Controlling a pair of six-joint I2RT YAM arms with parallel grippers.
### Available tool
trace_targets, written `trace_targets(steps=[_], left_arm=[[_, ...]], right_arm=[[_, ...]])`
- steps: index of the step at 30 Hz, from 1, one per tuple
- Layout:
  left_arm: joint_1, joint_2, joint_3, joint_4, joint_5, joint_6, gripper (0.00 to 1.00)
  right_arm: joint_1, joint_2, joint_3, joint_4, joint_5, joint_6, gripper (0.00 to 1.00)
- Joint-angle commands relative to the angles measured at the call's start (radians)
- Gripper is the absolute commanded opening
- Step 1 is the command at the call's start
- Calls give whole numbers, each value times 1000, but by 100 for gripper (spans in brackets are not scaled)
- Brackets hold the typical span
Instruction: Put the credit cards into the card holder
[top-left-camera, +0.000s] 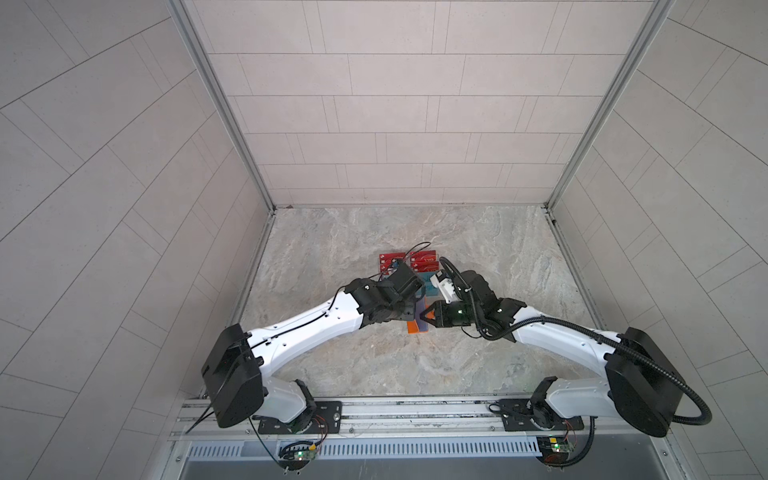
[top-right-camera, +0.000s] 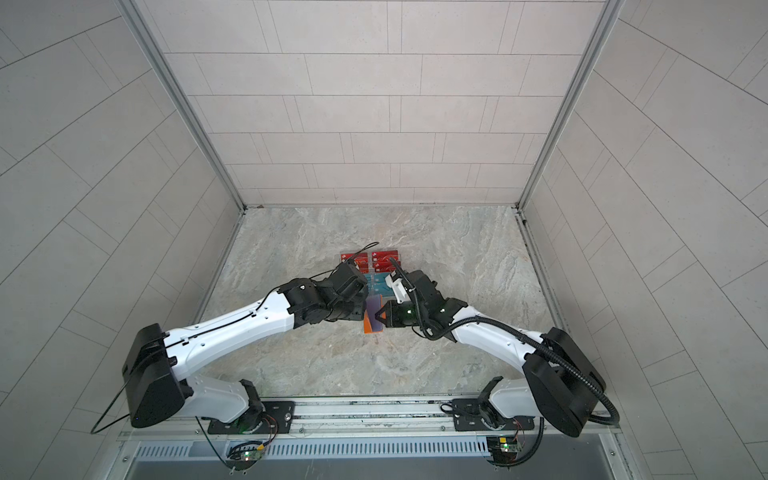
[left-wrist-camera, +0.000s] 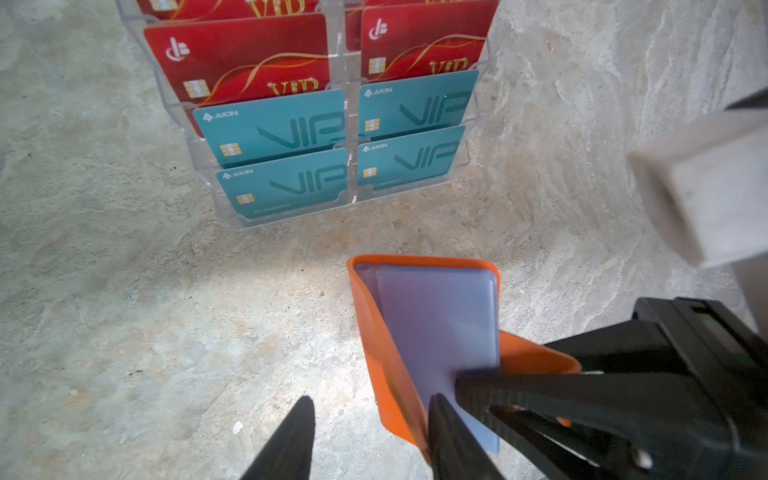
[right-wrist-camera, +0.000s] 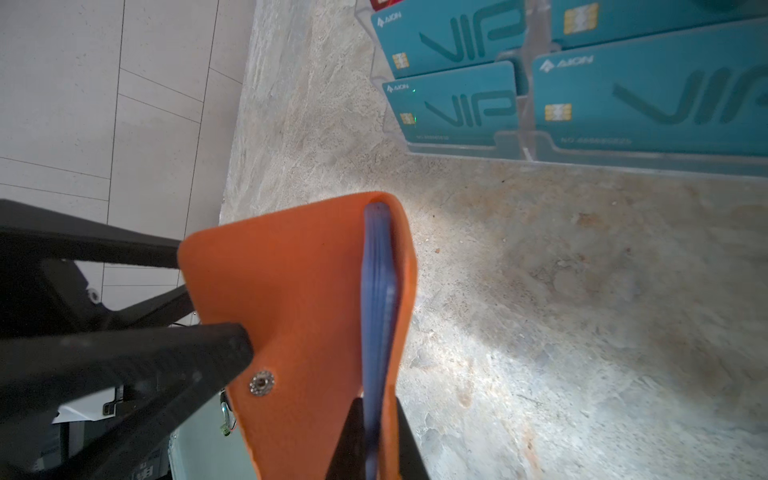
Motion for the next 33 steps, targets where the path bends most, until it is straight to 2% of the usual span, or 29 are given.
trace_targets(steps=[1,6,9,16,19,24,29,33], left_arm=[[-2,-3,11,-41,-8,-14,47],[-5,3,7,-100,-71,-38,47],[-6,-13,1,-104,-87,-38,53],[-12,-16,-70,88,125,-83,53],[-13,-28,-115,146,153,-120,52],[-28,-31,-132,111,115,-142,51],[-28,-91,-161,79,48,-166,44],[-26,-112,-157,61,45,-141,39]], right_arm=[[3,-14,29,7,25,-7,0],[3,-24,25,1,32,-3,0],[4,-31,25,-9,39,-8,0],[11,-12,38,-7,38,-12,0],[17,-13,37,-6,38,-10,0],[19,-22,37,-25,32,-17,0],[20,-31,32,-48,44,-31,0],[19,-24,28,-50,45,-33,0]])
